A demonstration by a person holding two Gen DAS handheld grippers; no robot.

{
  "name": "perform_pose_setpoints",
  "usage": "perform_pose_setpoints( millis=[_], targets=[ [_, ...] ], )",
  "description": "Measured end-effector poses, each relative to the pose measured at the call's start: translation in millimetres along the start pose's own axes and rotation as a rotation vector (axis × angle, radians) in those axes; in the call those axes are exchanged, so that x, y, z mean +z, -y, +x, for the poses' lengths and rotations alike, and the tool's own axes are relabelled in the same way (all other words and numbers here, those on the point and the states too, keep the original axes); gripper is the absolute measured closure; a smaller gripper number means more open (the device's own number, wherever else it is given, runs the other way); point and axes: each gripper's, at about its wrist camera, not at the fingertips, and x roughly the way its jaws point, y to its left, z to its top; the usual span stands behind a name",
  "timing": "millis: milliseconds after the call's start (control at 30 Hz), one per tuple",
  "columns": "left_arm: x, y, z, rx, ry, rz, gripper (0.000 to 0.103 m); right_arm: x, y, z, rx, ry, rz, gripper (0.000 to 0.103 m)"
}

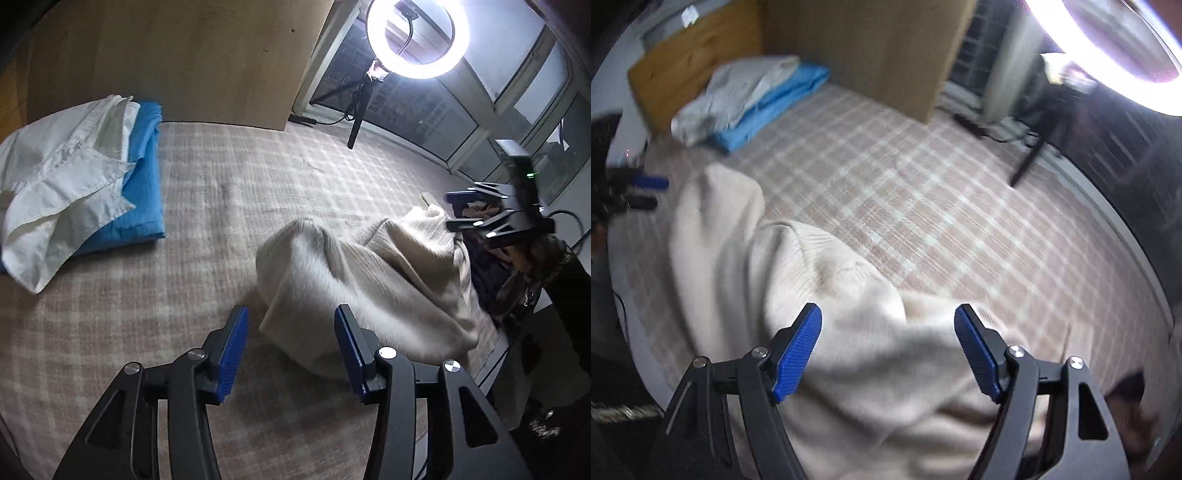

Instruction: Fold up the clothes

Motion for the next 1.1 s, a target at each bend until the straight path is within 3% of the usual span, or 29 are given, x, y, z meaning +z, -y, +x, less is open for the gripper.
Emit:
perform_pose_setpoints(
  millis=[133, 200, 233, 333, 433, 600, 667, 733, 900, 1000, 1100],
  targets=[
    [12.0, -2.4, 14.1, -0.017, -0.009, -0.027, 0.054, -3.3, 0.9, 36.6, 0.034, -0.098, -0.060, 0.031],
    [16.9, -0.7, 22.7, -0.017, -0.011, -0.016, 0.055, -9.1, 2.9, 35.2, 0.071, -0.098, -0.039, 0.069],
    [18.7, 2.0, 26.6, -0.013, -0.010, -0.003, 0.059, -11.9, 3.9, 34.6, 0.089, -0.097, -0.028, 0.097],
    [20.0, 13.7, 32.5, 0.000, -0.016, 0.036, 0.096, -26.4, 17.0, 5.7, 0.059, -0.003, 0.023, 0.099],
    [15.5, 23.6, 31.3, 0.005, -0.005, 0.095, 0.097, -52.6, 47.5, -26.9, 0.031, 0.075, 0.147, 0.099],
    [13.0, 25.1, 23.8, 0.034, 0.037, 0.098, 0.098, -92.3, 77.8, -27.6, -0.025, 0.065, 0.278, 0.099],
    [22.8, 24.8, 16.2, 0.032, 0.058, 0.068, 0.098, -91.4, 73.1, -29.6, -0.058, 0.079, 0.276, 0.099],
    [44.8, 34.1, -10.9, 0.024, 0.118, 0.079, 0.098, -78.0, 69.9, -52.3, -0.080, 0.152, 0.284, 0.099],
    [109.3, 74.5, -103.6, -0.005, 0.310, 0.178, 0.098, -44.7, 80.3, -180.0, -0.194, 0.451, 0.346, 0.100],
    [137.8, 113.3, -166.4, 0.009, 0.444, 0.311, 0.098, -48.4, 86.7, -272.0, -0.271, 0.631, 0.400, 0.100],
    [155.1, 137.2, -218.0, 0.031, 0.539, 0.382, 0.098, -58.9, 83.6, -352.7, -0.363, 0.776, 0.425, 0.100]
  ],
)
